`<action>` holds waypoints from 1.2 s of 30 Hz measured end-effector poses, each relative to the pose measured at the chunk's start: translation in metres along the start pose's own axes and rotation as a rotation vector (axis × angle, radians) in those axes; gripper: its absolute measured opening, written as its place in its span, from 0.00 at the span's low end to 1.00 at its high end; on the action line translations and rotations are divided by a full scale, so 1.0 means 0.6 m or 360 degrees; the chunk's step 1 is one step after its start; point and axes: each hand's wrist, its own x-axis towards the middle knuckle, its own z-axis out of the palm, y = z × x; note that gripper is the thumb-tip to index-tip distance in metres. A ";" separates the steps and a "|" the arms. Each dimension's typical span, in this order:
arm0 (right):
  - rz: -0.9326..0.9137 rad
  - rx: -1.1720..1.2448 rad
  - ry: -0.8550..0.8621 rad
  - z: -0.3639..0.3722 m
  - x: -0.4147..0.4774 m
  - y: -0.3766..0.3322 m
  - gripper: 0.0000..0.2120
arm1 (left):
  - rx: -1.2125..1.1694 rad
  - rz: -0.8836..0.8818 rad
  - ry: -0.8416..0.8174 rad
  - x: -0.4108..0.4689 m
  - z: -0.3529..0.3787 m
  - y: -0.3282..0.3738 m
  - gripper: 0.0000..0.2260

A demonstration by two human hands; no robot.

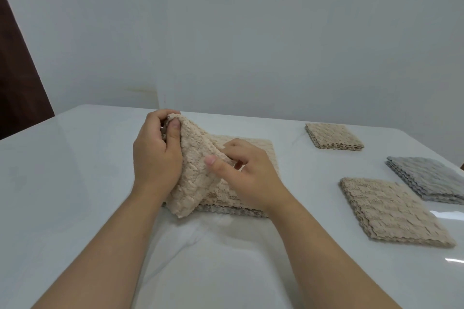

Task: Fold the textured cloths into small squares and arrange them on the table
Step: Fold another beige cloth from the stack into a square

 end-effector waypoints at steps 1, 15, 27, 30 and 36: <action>0.0035 0.0125 0.0005 -0.002 0.001 -0.001 0.20 | 0.0007 -0.0020 -0.0018 0.000 0.001 -0.002 0.05; 0.0806 0.0968 0.0094 -0.027 0.004 0.021 0.10 | -0.0328 -0.0788 -0.0468 0.000 0.023 -0.037 0.12; 0.0929 0.0628 0.0323 -0.015 -0.001 0.045 0.12 | 0.0231 -0.0644 -0.0596 -0.018 0.032 -0.029 0.20; 0.0908 0.0660 0.0401 -0.013 -0.002 0.047 0.15 | 0.0420 -0.0435 -0.0562 -0.027 0.038 -0.022 0.17; 0.1162 0.1203 0.0244 -0.013 0.003 0.026 0.22 | 0.0277 -0.0696 -0.0280 -0.020 0.041 -0.041 0.21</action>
